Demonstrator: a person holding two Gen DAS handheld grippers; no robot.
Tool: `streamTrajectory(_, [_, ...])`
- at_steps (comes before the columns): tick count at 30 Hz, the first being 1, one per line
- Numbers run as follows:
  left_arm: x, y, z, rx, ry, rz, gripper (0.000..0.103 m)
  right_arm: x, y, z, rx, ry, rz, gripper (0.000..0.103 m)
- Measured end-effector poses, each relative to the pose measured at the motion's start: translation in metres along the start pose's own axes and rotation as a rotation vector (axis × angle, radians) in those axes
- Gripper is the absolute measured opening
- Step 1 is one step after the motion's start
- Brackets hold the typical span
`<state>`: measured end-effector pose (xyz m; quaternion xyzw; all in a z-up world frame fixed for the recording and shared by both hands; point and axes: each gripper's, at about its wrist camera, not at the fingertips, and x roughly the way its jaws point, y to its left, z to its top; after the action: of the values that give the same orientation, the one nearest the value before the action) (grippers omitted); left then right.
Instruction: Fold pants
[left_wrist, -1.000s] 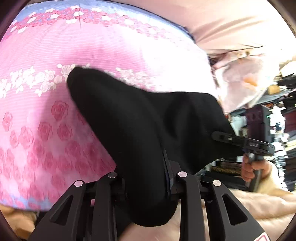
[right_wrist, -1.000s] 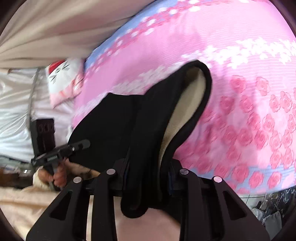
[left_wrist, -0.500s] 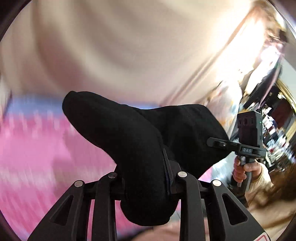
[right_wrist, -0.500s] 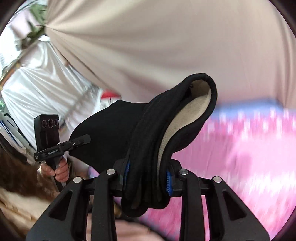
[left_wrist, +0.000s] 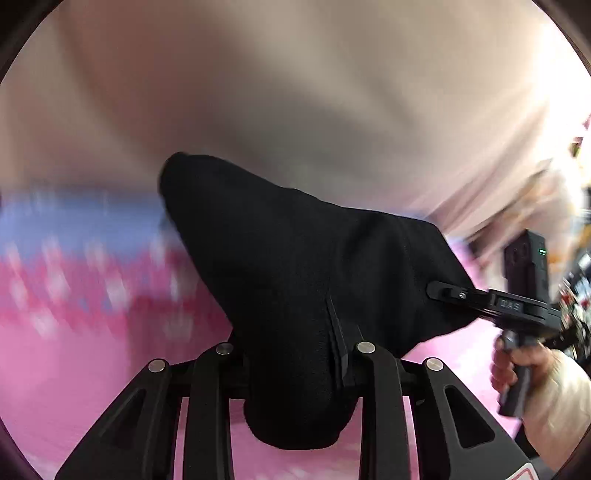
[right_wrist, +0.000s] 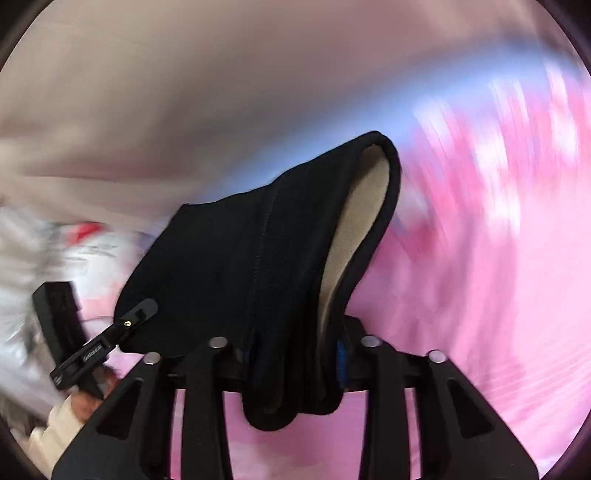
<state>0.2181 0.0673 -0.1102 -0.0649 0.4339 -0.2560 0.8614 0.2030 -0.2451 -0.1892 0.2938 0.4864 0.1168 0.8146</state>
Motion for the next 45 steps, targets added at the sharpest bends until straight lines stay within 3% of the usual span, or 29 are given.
streamTrajectory(1, [0.037, 0.019, -0.019, -0.026, 0.071, 0.073, 0.027, 0.001, -0.014, -0.007, 0.034, -0.05, 0.062, 0.055])
streamTrajectory(2, [0.044, 0.027, -0.029, -0.041, 0.073, 0.093, 0.041, -0.008, -0.023, -0.012, 0.076, -0.093, 0.081, 0.06])
streamTrajectory(3, [0.036, 0.04, -0.041, -0.074, -0.01, 0.064, 0.046, -0.018, -0.029, -0.015, 0.114, -0.099, 0.07, 0.061])
streamTrajectory(4, [0.028, 0.047, -0.045, -0.099, -0.028, 0.044, 0.05, -0.031, -0.031, -0.019, 0.136, -0.122, 0.051, 0.062])
streamTrajectory(5, [0.019, 0.054, -0.047, -0.126, -0.024, 0.027, 0.049, -0.057, -0.027, -0.025, 0.133, -0.195, 0.018, 0.06])
streamTrajectory(6, [0.002, 0.06, -0.048, -0.157, -0.034, 0.022, 0.049, -0.072, -0.022, -0.027, 0.114, -0.232, 0.014, 0.05])
streamTrajectory(8, [-0.032, 0.063, -0.047, -0.175, -0.097, 0.047, 0.045, -0.097, 0.006, -0.025, 0.037, -0.276, 0.004, 0.041])
streamTrajectory(9, [-0.053, 0.06, -0.04, -0.171, -0.13, 0.08, 0.045, -0.097, 0.024, -0.021, -0.018, -0.258, 0.01, 0.032])
streamTrajectory(12, [-0.062, 0.041, -0.013, -0.136, -0.151, 0.1, 0.045, -0.058, 0.075, -0.008, -0.212, -0.149, -0.018, 0.027])
streamTrajectory(13, [-0.052, 0.029, -0.007, -0.103, -0.132, 0.113, 0.047, -0.038, 0.079, -0.005, -0.251, -0.11, -0.058, 0.027])
streamTrajectory(14, [-0.038, 0.019, -0.002, -0.058, -0.106, 0.144, 0.047, -0.011, 0.072, -0.003, -0.286, -0.062, -0.163, 0.027])
streamTrajectory(15, [-0.014, 0.007, -0.003, 0.008, -0.052, 0.206, 0.047, 0.005, 0.058, -0.004, -0.293, -0.035, -0.209, 0.02])
streamTrajectory(16, [0.01, 0.004, -0.009, 0.05, 0.007, 0.273, 0.047, 0.007, 0.049, -0.004, -0.286, -0.062, -0.181, 0.014])
streamTrajectory(18, [0.04, 0.013, -0.027, 0.067, 0.079, 0.327, 0.05, -0.008, 0.052, 0.003, -0.208, -0.076, -0.179, 0.018])
streamTrajectory(20, [0.034, 0.013, -0.031, 0.055, 0.029, 0.33, 0.05, -0.024, 0.071, -0.001, -0.27, -0.145, -0.157, 0.017])
streamTrajectory(22, [0.033, 0.012, -0.031, 0.056, 0.032, 0.333, 0.05, -0.01, 0.062, -0.007, -0.311, -0.108, -0.249, 0.013])
streamTrajectory(23, [0.034, 0.013, -0.031, 0.053, 0.03, 0.335, 0.05, 0.001, 0.048, -0.008, -0.283, -0.07, -0.259, 0.012])
streamTrajectory(25, [0.032, 0.011, -0.03, 0.048, 0.04, 0.35, 0.05, -0.011, 0.041, -0.007, -0.215, -0.098, -0.218, 0.013])
streamTrajectory(27, [0.027, 0.001, -0.024, 0.053, 0.059, 0.399, 0.05, -0.048, 0.062, -0.011, -0.208, -0.181, -0.246, 0.017])
streamTrajectory(31, [-0.009, -0.026, -0.018, 0.052, 0.044, 0.455, 0.069, -0.095, 0.081, -0.025, -0.211, -0.25, -0.236, 0.018])
streamTrajectory(38, [-0.044, -0.066, -0.026, 0.028, 0.059, 0.526, 0.07, -0.116, 0.078, -0.044, -0.192, -0.226, -0.234, 0.018])
streamTrajectory(45, [-0.054, -0.079, -0.034, 0.027, 0.058, 0.585, 0.074, -0.118, 0.09, -0.06, -0.194, -0.218, -0.249, 0.018])
